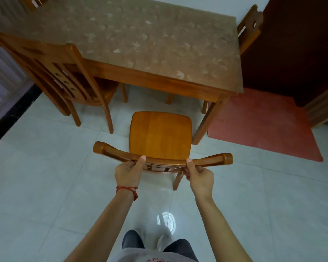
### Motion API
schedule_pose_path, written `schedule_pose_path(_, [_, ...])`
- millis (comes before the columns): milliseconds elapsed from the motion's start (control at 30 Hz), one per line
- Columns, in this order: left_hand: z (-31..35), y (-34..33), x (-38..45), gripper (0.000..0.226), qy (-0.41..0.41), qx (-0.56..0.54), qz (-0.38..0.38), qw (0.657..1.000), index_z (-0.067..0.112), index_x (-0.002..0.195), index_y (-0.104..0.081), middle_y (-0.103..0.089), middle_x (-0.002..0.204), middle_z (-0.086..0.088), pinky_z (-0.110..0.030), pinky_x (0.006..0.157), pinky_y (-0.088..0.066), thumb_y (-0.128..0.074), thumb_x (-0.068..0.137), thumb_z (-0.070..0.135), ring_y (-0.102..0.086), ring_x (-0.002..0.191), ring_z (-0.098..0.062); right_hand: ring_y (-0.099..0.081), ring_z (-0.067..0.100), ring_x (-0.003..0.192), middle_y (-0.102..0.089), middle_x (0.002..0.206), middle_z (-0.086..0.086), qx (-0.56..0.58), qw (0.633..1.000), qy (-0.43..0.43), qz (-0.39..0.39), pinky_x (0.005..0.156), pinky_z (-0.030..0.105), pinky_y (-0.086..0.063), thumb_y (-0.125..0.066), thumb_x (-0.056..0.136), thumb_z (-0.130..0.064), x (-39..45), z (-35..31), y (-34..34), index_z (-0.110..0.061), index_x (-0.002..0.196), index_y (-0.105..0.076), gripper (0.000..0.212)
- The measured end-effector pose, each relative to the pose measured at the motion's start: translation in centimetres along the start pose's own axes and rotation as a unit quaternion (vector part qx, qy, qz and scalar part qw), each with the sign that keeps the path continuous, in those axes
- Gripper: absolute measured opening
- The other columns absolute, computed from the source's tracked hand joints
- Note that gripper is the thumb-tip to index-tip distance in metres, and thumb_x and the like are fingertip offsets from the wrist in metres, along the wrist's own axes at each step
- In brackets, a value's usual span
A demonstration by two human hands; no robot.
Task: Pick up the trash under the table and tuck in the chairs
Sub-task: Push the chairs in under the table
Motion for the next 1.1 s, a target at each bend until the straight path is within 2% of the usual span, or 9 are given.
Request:
schedule_pose_path(133, [0.7, -0.2, 0.8, 0.029, -0.001, -0.007, 0.009, 1.0, 0.018, 0.056, -0.061, -0.066, 0.067, -0.012, -0.036, 0.082, -0.048, -0.064, 0.079, 0.034, -0.064, 0.079, -0.033, -0.064, 0.013, 0.063, -0.067, 0.066, 0.008, -0.004, 1.0, 0.012, -0.006, 0.067, 0.026, -0.052, -0.058, 0.086, -0.037, 0.8, -0.7, -0.4, -0.007, 0.069, -0.067, 0.036])
schedule_pose_path(233, [1.4, -0.4, 1.8, 0.028, 0.0, -0.009, 0.011, 1.0, 0.016, 0.06, -0.062, -0.065, 0.065, -0.007, -0.036, 0.083, -0.048, -0.063, 0.08, 0.035, -0.064, 0.076, -0.029, -0.06, 0.01, 0.057, -0.062, 0.057, 0.002, -0.014, 1.0, 0.026, -0.008, 0.058, 0.02, -0.044, -0.058, 0.086, -0.038, 1.5, -1.4, -1.1, -0.009, 0.062, -0.063, 0.038])
schedule_pose_path(333, [2.1, -0.5, 3.2, 0.031, -0.009, -0.004, 0.016, 1.0, 0.009, 0.069, -0.067, -0.067, 0.071, -0.01, -0.039, 0.088, -0.048, -0.062, 0.081, 0.037, -0.064, 0.078, -0.028, -0.056, 0.011, 0.052, -0.057, 0.052, 0.0, -0.014, 0.999, 0.035, -0.005, 0.051, 0.017, -0.039, -0.058, 0.086, -0.039, 2.4, -2.1, -2.0, -0.011, 0.057, -0.057, 0.041])
schedule_pose_path(500, [3.5, -1.1, 5.9, 0.026, -0.008, -0.03, 0.013, 0.999, 0.009, 0.076, -0.067, -0.068, 0.077, -0.009, -0.039, 0.09, -0.049, -0.063, 0.081, 0.033, -0.066, 0.082, -0.027, -0.061, 0.013, 0.059, -0.064, 0.063, 0.003, -0.004, 0.999, 0.037, -0.005, 0.051, 0.016, -0.041, -0.058, 0.086, -0.039, 4.4, -3.5, -3.7, -0.003, 0.072, -0.066, 0.039])
schedule_pose_path(633, [5.1, -1.7, 8.5, 0.032, -0.031, -0.027, 0.007, 0.999, 0.001, 0.084, -0.069, -0.067, 0.079, -0.009, -0.031, 0.086, -0.046, -0.06, 0.083, 0.032, -0.063, 0.078, -0.023, -0.06, 0.02, 0.056, -0.063, 0.061, 0.011, -0.011, 0.999, 0.042, 0.009, 0.051, 0.02, -0.044, -0.058, 0.085, -0.041, 6.5, -4.6, -5.3, 0.005, 0.071, -0.065, 0.049])
schedule_pose_path(733, [6.2, -2.1, 10.9, 0.034, -0.041, -0.015, -0.001, 0.999, -0.001, 0.081, -0.069, -0.067, 0.077, -0.011, -0.028, 0.081, -0.042, -0.06, 0.084, 0.032, -0.062, 0.077, -0.023, -0.061, 0.026, 0.059, -0.065, 0.065, 0.022, -0.007, 0.999, 0.044, 0.026, 0.052, 0.024, -0.044, -0.058, 0.085, -0.042, 8.2, -5.6, -6.6, 0.01, 0.071, -0.064, 0.054])
schedule_pose_path(900, [8.1, -2.7, 15.4, 0.036, -0.059, 0.006, -0.024, 0.998, -0.001, 0.081, -0.07, -0.066, 0.074, -0.012, -0.027, 0.077, -0.041, -0.057, 0.085, 0.032, -0.06, 0.077, -0.023, -0.063, 0.024, 0.062, -0.068, 0.065, 0.017, -0.009, 0.999, 0.035, 0.037, 0.055, 0.023, -0.044, -0.057, 0.086, -0.041, 10.6, -7.7, -9.0, 0.008, 0.071, -0.066, 0.052])
schedule_pose_path(1000, [9.2, -3.1, 18.1, 0.039, -0.066, 0.021, -0.04, 0.997, 0.0, 0.073, -0.069, -0.068, 0.073, -0.016, -0.025, 0.071, -0.042, -0.058, 0.084, 0.036, -0.062, 0.077, -0.026, -0.066, 0.032, 0.068, -0.069, 0.069, 0.021, 0.002, 0.998, 0.023, 0.059, 0.057, 0.025, -0.045, -0.058, 0.085, -0.042, 11.9, -9.0, -10.3, 0.01, 0.075, -0.066, 0.053])
schedule_pose_path(1100, [9.7, -3.7, 20.4, 0.037, -0.053, 0.013, -0.056, 0.997, 0.005, 0.066, -0.066, -0.069, 0.076, -0.019, -0.034, 0.075, -0.05, -0.061, 0.081, 0.039, -0.065, 0.08, -0.03, -0.066, 0.036, 0.075, -0.069, 0.077, 0.027, 0.008, 0.997, 0.012, 0.07, 0.064, 0.033, -0.052, -0.059, 0.084, -0.041, 13.1, -10.0, -11.4, 0.012, 0.079, -0.065, 0.054])
Point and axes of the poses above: each hand's wrist, its own x-axis towards the middle knuckle, its own y-axis out of the back of the hand, z = x × y, the point moved 4 cm from there along x, towards the middle knuckle
